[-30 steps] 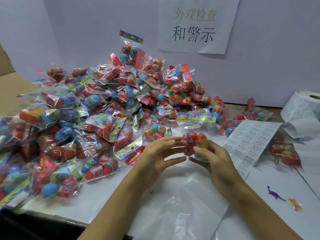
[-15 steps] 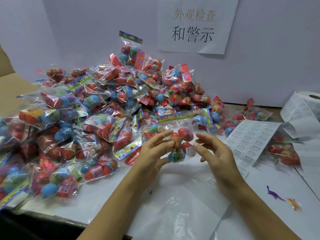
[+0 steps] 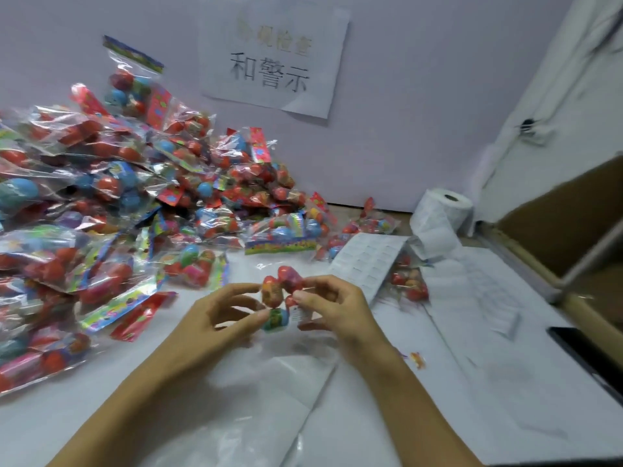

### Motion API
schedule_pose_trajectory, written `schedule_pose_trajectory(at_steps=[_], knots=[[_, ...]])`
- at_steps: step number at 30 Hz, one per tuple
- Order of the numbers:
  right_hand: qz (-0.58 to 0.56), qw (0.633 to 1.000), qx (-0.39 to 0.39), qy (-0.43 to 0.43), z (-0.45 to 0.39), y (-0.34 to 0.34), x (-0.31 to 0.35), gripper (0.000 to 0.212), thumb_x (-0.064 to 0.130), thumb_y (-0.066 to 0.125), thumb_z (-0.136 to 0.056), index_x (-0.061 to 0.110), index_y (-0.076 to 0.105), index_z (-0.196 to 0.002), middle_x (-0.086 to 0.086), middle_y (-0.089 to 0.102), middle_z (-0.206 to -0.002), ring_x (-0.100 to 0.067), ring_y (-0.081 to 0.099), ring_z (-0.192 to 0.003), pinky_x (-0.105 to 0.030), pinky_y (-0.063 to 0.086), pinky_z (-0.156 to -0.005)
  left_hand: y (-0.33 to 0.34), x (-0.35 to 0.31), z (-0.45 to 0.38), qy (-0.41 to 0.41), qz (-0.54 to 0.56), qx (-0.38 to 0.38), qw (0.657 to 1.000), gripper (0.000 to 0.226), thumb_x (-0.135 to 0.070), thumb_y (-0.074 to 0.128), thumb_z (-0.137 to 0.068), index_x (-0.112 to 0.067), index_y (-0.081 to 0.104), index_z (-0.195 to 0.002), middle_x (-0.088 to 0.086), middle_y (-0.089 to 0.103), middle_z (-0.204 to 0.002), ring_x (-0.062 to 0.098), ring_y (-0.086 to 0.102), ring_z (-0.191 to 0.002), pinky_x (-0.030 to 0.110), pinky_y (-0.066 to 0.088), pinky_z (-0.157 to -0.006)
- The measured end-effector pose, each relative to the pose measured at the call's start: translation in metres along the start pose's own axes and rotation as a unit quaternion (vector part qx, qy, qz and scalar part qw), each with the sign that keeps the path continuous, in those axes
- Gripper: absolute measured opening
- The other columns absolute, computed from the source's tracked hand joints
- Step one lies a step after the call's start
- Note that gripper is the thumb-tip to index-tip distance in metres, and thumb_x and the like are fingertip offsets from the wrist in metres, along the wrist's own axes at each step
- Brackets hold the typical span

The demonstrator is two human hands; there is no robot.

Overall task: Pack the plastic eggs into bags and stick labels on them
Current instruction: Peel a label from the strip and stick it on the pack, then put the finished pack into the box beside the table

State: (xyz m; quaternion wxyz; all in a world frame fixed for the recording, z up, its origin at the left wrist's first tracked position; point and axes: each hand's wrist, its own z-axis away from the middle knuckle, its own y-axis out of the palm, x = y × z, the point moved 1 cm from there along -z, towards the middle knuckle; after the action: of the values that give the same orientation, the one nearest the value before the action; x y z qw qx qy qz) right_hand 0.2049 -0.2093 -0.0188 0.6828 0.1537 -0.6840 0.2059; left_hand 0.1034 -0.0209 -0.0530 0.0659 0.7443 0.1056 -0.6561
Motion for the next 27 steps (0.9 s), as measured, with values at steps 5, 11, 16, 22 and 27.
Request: schedule_pose_trajectory(at_steps=[5, 11, 16, 22, 27], knots=[[0.007, 0.999, -0.002, 0.051, 0.052, -0.057, 0.002, 0.021, 0.018, 0.081, -0.077, 0.017, 0.076, -0.097, -0.006, 0.077, -0.093, -0.019, 0.075, -0.088, -0.032, 0.06, -0.062, 0.013, 0.009, 0.002, 0.08, -0.128, 0.131, 0.98, 0.06, -0.078, 0.071, -0.073, -0.046, 0.07, -0.123, -0.01, 0.075, -0.112, 0.013, 0.073, -0.101, 0.023, 0.059, -0.081], [0.089, 0.989, -0.069, 0.092, 0.116, -0.162, 0.033, 0.014, 0.007, 0.081, -0.077, 0.015, 0.08, -0.087, -0.008, 0.074, -0.088, -0.018, 0.072, -0.08, -0.032, 0.059, -0.06, 0.018, 0.027, 0.0, 0.13, -0.178, 0.127, 0.967, 0.062, -0.077, 0.07, -0.076, -0.04, 0.07, -0.125, -0.016, 0.074, -0.115, 0.002, 0.073, -0.096, 0.011, 0.055, -0.08], [-0.205, 0.901, -0.381, -0.003, 0.16, -0.26, 0.055, 0.038, 0.04, 0.07, -0.085, 0.02, 0.069, -0.117, -0.007, 0.07, -0.123, -0.026, 0.065, -0.11, -0.036, 0.06, -0.079, 0.011, 0.055, -0.009, 0.11, -0.193, 0.122, 0.967, 0.063, -0.07, 0.074, -0.079, -0.03, 0.069, -0.127, -0.013, 0.075, -0.114, 0.006, 0.075, -0.098, 0.019, 0.058, -0.082], [-0.138, 0.917, -0.369, 0.064, 0.158, -0.252, 0.021, 0.064, 0.045, 0.074, -0.076, 0.008, 0.064, -0.127, -0.015, 0.071, -0.121, -0.031, 0.071, -0.108, -0.043, 0.06, -0.08, 0.003, 0.064, -0.014, 0.081, -0.215, 0.071, 0.971, 0.065, -0.074, 0.07, -0.078, -0.031, 0.069, -0.126, -0.015, 0.075, -0.113, 0.002, 0.074, -0.097, 0.02, 0.059, -0.08], [-0.017, 0.971, -0.235, 0.027, 0.111, -0.172, 0.008, 0.042, 0.04, 0.078, -0.077, 0.008, 0.075, -0.104, -0.012, 0.077, -0.101, -0.027, 0.075, -0.094, -0.032, 0.061, -0.07, 0.003, 0.031, -0.008, 0.078, -0.22, 0.037, 0.972, 0.031, -0.04, 0.079, -0.081, -0.038, 0.074, -0.111, -0.017, 0.077, -0.102, -0.001, 0.073, -0.091, 0.007, 0.052, -0.081]])
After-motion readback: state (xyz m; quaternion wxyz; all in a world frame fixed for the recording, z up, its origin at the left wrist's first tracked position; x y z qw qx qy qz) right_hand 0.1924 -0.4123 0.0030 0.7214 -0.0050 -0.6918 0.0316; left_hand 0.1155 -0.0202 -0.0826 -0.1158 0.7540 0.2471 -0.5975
